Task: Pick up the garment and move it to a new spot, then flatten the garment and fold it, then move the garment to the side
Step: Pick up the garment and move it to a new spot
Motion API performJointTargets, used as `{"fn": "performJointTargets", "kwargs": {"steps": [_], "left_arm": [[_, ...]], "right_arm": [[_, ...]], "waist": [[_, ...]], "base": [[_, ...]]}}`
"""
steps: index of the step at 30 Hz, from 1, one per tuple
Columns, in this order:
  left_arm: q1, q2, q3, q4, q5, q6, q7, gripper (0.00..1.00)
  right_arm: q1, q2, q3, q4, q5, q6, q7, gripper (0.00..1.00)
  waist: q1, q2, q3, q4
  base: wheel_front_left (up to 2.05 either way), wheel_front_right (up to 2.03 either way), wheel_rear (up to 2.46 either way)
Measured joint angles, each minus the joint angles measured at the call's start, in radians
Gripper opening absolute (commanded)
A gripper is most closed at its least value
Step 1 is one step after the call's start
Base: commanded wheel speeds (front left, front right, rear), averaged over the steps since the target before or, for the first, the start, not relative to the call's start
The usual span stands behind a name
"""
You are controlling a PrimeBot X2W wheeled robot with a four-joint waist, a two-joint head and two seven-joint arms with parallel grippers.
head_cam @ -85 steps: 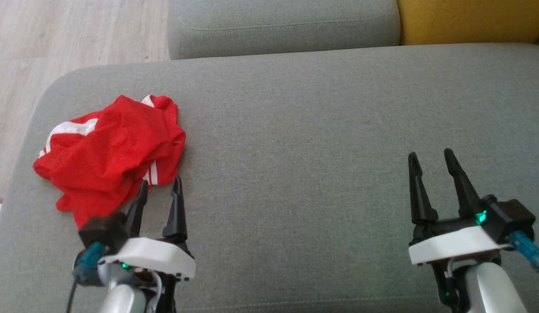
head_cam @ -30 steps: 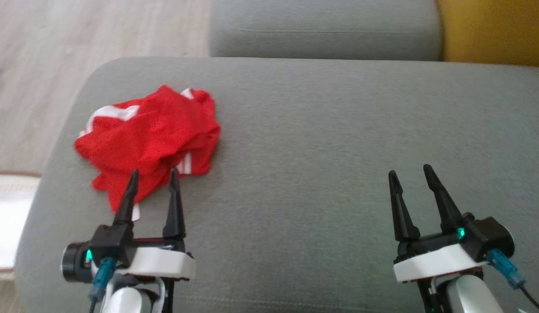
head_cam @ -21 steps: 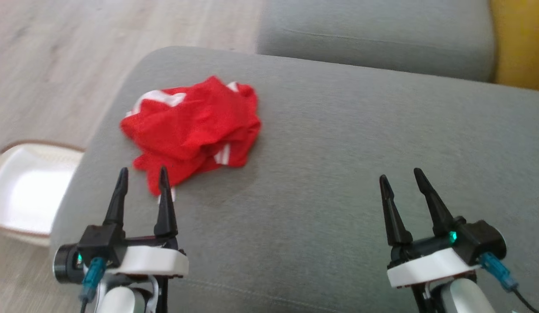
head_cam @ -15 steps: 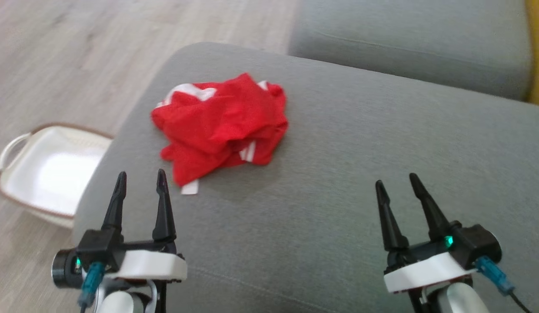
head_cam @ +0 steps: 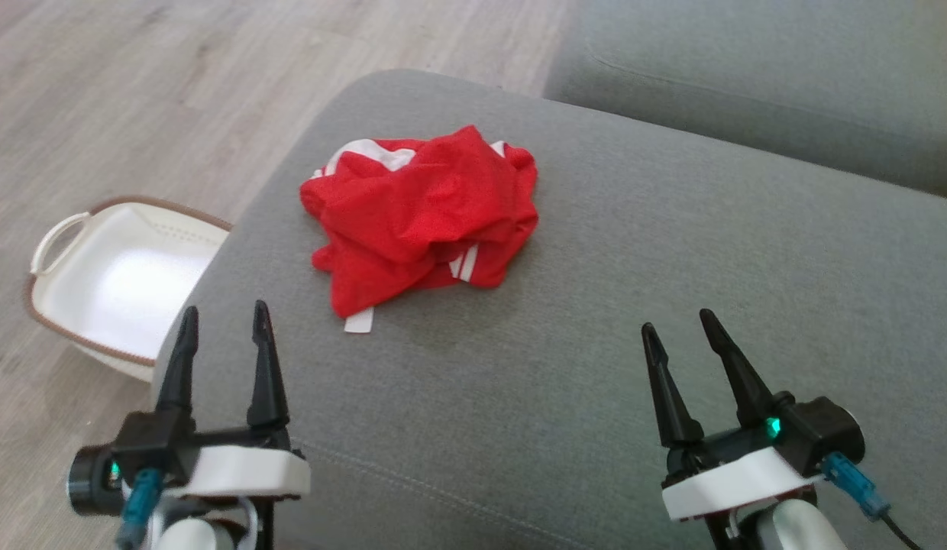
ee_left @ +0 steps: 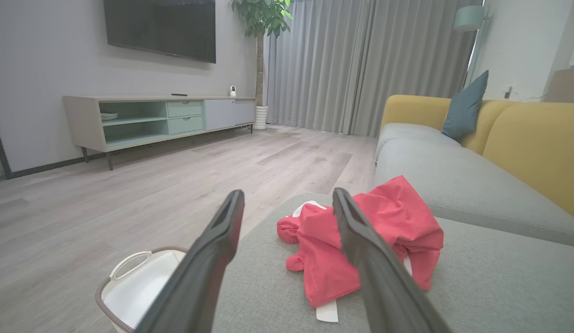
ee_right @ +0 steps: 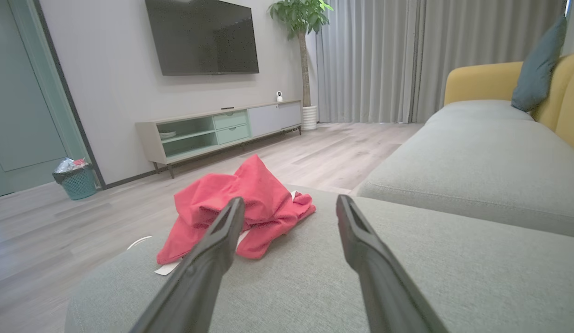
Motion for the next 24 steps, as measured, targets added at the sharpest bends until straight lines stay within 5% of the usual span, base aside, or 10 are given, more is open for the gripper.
{"fn": "performJointTargets", "kwargs": {"steps": [6,16,24], "left_arm": [[-0.017,0.001,0.053,0.003,0.002,-0.040,0.000,1.00],[-0.246,0.072,0.091,0.160,-0.037,-0.185,0.006,1.00],[-0.551,0.175,0.009,0.325,-0.125,-0.273,0.225,1.00]], "right_arm": [[-0.003,0.000,-0.023,-0.002,-0.001,0.000,0.000,1.00],[-0.031,0.000,-0.167,-0.058,-0.055,0.000,0.000,1.00],[-0.119,-0.001,-0.214,-0.120,-0.080,0.000,-0.001,1.00]], "waist": [[0.0000,0.0000,0.026,-0.047],[0.0000,0.0000,0.140,-0.134],[0.0002,0.0000,0.271,-0.208]], "base": [[0.00,0.00,0.00],[0.00,0.00,0.00],[0.00,0.00,0.00]]}}
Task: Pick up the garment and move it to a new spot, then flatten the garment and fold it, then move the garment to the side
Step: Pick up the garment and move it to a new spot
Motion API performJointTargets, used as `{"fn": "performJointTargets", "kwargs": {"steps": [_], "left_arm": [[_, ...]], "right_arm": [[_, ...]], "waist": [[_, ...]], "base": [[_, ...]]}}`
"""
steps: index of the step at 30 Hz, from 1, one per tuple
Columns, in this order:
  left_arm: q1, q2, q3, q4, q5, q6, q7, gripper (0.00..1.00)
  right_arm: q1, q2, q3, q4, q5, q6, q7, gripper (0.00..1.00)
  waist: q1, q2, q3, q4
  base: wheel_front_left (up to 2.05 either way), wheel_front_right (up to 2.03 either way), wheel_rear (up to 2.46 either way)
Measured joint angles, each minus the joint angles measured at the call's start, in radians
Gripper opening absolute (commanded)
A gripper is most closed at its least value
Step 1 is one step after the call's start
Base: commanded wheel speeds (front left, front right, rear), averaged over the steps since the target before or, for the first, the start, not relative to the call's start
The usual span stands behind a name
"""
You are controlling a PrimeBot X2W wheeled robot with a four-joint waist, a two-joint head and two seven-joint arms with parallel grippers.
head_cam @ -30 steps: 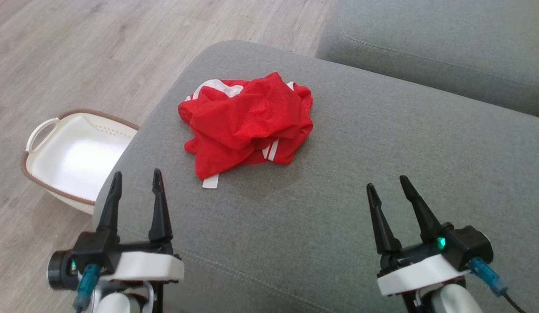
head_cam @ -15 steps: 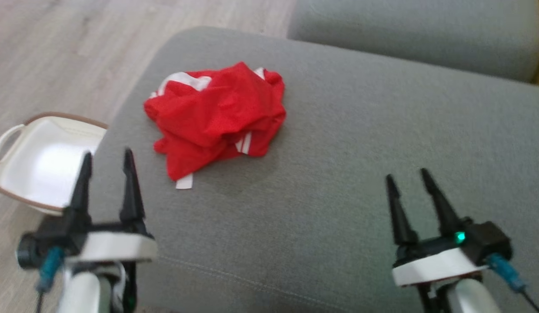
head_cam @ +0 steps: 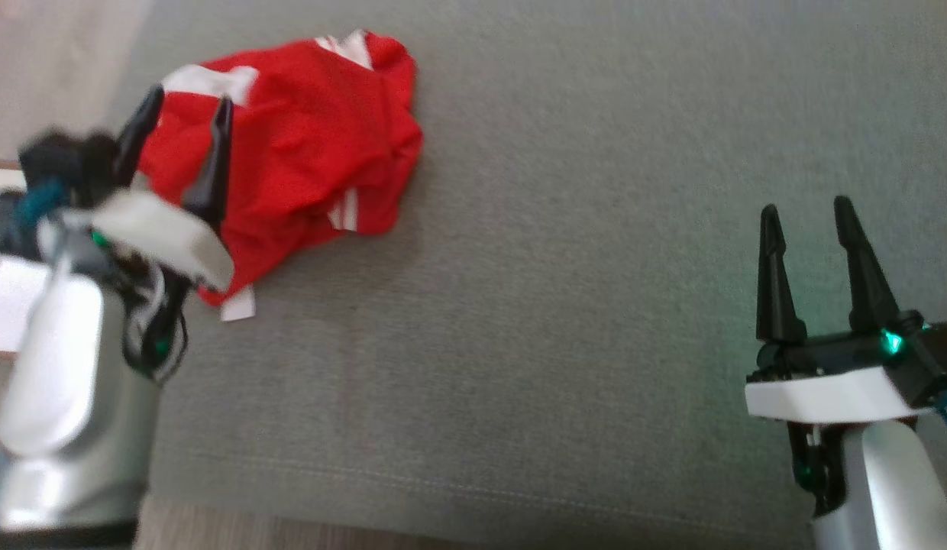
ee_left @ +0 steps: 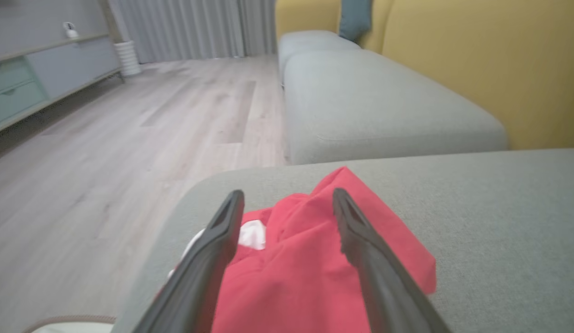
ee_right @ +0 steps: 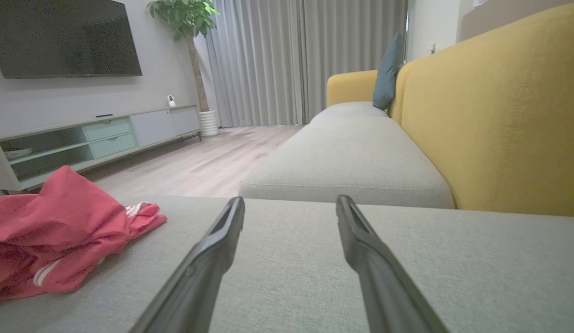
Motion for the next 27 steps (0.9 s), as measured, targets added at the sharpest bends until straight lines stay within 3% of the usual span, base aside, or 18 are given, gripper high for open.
{"fn": "performJointTargets", "kwargs": {"steps": [9,17,18,19,27], "left_arm": [[-0.252,0.154,-0.148,0.169,-0.168,-0.007,0.275,1.00],[-0.340,0.201,-0.225,0.264,-0.243,-0.007,0.360,1.00],[-0.345,0.207,-0.237,0.274,-0.253,-0.007,0.364,0.38],[-0.350,0.211,-0.245,0.285,-0.258,-0.007,0.368,0.00],[-0.362,0.212,-0.263,0.342,-0.299,-0.008,0.282,0.00]], "right_arm": [[-0.071,-0.001,-0.013,-0.016,0.002,0.000,-0.003,1.00],[-0.083,-0.001,-0.011,-0.021,0.009,0.000,-0.003,1.00],[-0.084,-0.001,-0.012,-0.021,0.009,0.000,-0.003,1.00],[-0.086,-0.001,-0.013,-0.022,0.010,0.000,-0.003,1.00],[-0.095,-0.001,-0.019,-0.022,0.011,0.000,-0.003,1.00]], "waist": [[0.0001,0.0000,0.152,-0.110],[0.0000,0.0000,0.216,-0.176],[-0.0001,0.0000,0.221,-0.182],[-0.0001,0.0000,0.224,-0.187],[-0.0001,0.0000,0.200,-0.188]], "base": [[0.00,0.00,0.00],[0.00,0.00,0.00],[0.00,0.00,0.00],[0.00,0.00,0.00],[0.00,0.00,0.00]]}}
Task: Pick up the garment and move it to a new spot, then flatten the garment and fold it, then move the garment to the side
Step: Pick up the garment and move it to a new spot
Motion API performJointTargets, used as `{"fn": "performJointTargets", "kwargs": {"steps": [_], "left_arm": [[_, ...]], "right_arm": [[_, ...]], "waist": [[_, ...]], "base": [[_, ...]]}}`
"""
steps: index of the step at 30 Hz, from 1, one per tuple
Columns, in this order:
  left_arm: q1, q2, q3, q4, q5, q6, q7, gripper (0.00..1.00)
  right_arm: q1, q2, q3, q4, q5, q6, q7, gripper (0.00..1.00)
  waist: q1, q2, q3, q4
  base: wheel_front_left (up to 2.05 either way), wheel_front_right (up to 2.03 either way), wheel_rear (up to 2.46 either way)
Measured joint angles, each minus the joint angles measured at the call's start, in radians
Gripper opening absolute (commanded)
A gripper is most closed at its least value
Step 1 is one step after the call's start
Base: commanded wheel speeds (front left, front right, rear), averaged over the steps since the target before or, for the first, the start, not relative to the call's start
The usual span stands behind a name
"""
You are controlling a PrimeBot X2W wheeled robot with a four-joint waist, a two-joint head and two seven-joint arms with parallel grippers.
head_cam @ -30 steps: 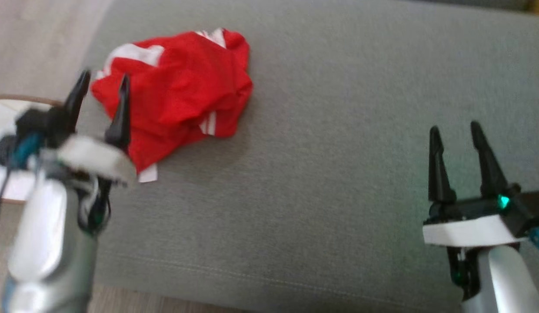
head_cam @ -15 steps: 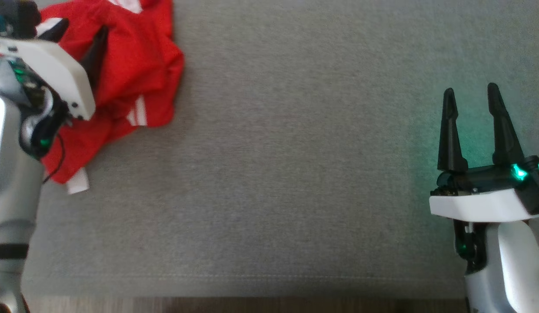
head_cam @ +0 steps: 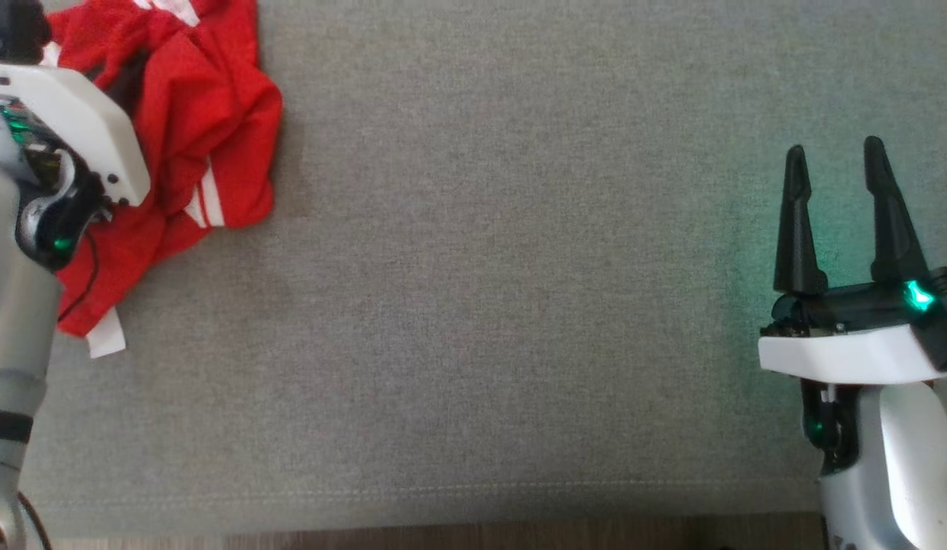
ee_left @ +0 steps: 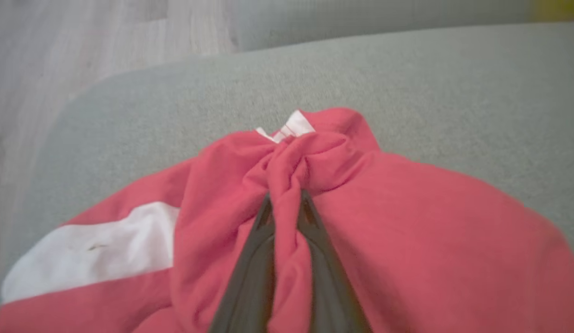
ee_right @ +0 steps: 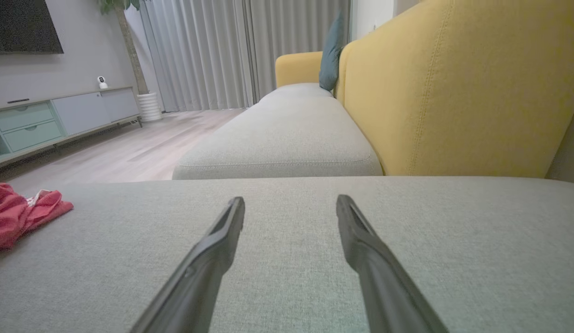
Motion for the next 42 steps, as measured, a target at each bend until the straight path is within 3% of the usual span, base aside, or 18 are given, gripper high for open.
{"fn": "performJointTargets", "kwargs": {"steps": [8,18,25,33,42], "left_arm": [[0.000,-0.010,0.035,-0.029,0.000,0.024,-0.200,0.00],[0.032,-0.029,0.083,-0.197,0.001,0.104,-0.350,0.00],[0.110,-0.055,0.062,-0.359,0.000,0.134,-0.343,0.00],[0.129,-0.143,-0.040,-0.511,0.000,0.159,-0.265,0.00],[0.128,-0.267,-0.129,-0.485,0.001,0.182,-0.257,0.00]], "right_arm": [[0.005,0.000,0.002,0.014,0.018,0.000,0.000,1.00],[0.058,0.000,0.009,0.046,0.042,0.000,0.000,1.00],[0.068,0.000,0.019,0.054,0.054,0.000,0.000,1.00],[0.067,0.000,0.031,0.046,0.054,0.000,0.000,1.00],[0.059,0.000,0.031,0.022,0.065,0.000,0.000,1.00]], "waist": [[-0.0001,0.0000,-0.079,0.018],[-0.0001,0.0001,-0.210,0.043],[-0.0001,0.0001,-0.291,0.041],[-0.0001,0.0001,-0.311,-0.019],[-0.0001,0.0000,-0.278,-0.137]], "base": [[0.00,0.00,0.00],[0.00,0.00,0.00],[0.00,0.00,0.00],[0.00,0.00,0.00],[0.00,0.00,0.00]]}}
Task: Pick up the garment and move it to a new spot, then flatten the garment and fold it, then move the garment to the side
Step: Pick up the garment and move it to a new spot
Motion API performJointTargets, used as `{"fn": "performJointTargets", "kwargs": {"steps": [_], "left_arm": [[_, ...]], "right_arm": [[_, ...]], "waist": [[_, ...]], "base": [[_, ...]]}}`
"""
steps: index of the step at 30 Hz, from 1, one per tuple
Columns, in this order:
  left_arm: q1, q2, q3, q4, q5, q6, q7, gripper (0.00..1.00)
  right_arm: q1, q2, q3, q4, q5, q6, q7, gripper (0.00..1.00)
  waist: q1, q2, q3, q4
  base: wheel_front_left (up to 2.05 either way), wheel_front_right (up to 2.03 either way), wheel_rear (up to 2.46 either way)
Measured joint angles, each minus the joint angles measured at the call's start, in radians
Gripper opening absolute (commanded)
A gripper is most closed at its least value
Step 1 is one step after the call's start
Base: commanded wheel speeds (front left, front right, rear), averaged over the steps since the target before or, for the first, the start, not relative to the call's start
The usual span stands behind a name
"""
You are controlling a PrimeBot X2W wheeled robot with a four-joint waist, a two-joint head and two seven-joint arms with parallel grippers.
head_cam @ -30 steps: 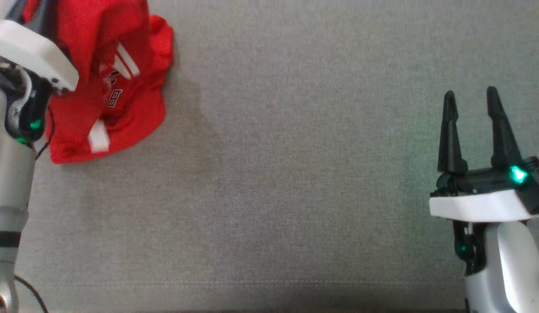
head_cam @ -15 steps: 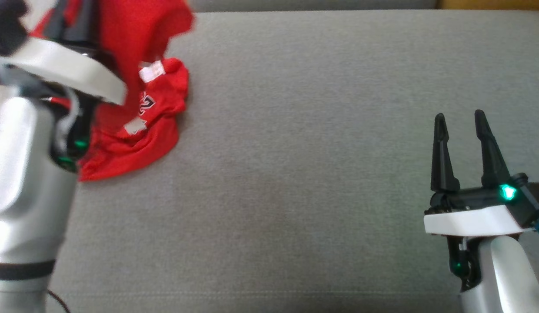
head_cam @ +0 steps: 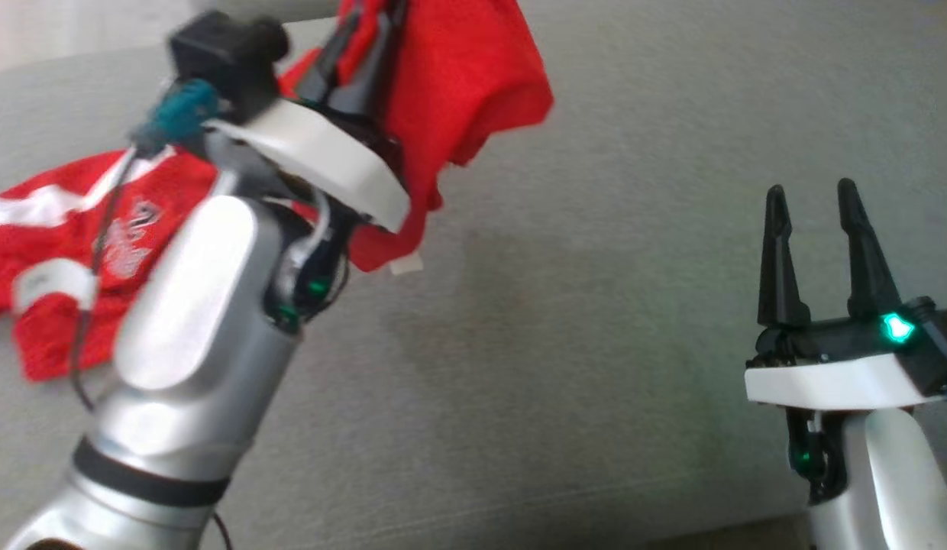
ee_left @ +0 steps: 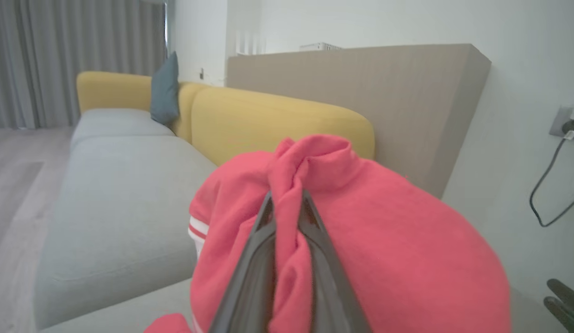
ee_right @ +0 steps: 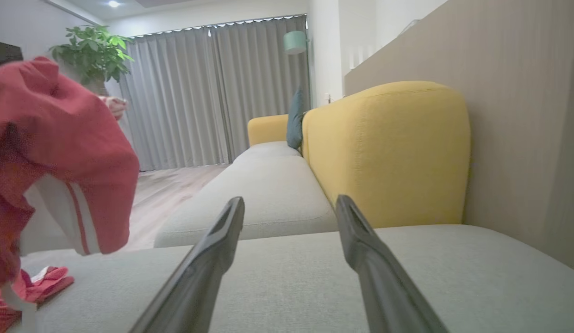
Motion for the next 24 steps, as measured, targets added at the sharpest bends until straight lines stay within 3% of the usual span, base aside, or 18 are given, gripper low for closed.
{"fn": "performJointTargets", "kwargs": {"steps": [11,12,13,14,19,24], "left_arm": [[-0.050,-0.077,-0.055,0.222,0.031,0.007,-0.069,0.00],[-0.060,-0.081,-0.056,0.251,0.032,0.012,-0.079,0.22],[-0.070,-0.083,-0.058,0.279,0.043,0.016,-0.090,0.80],[-0.080,-0.084,-0.062,0.307,0.056,0.022,-0.100,1.00],[-0.121,-0.085,-0.075,0.408,0.088,0.029,-0.156,1.00],[-0.123,-0.088,-0.064,0.450,0.067,0.020,-0.202,1.00]], "right_arm": [[-0.040,0.000,0.001,-0.023,0.059,0.000,0.000,1.00],[-0.040,0.000,0.002,-0.023,0.064,0.000,0.000,1.00],[-0.040,0.000,0.003,-0.024,0.068,0.000,0.000,1.00],[-0.040,0.000,0.004,-0.026,0.070,0.000,0.000,1.00],[-0.040,0.000,0.001,-0.030,0.076,0.000,0.000,1.00],[-0.038,0.001,-0.003,-0.030,0.068,0.000,0.000,1.00]], "waist": [[0.0001,0.0000,0.084,-0.178],[0.0001,0.0000,0.093,-0.195],[0.0001,0.0000,0.102,-0.211],[0.0001,0.0000,0.111,-0.226],[0.0003,0.0000,0.148,-0.268],[0.0002,0.0000,0.140,-0.235]], "base": [[0.00,0.00,0.00],[0.00,0.00,0.00],[0.00,0.00,0.00],[0.00,0.00,0.00],[0.00,0.00,0.00],[0.00,0.00,0.00]]}}
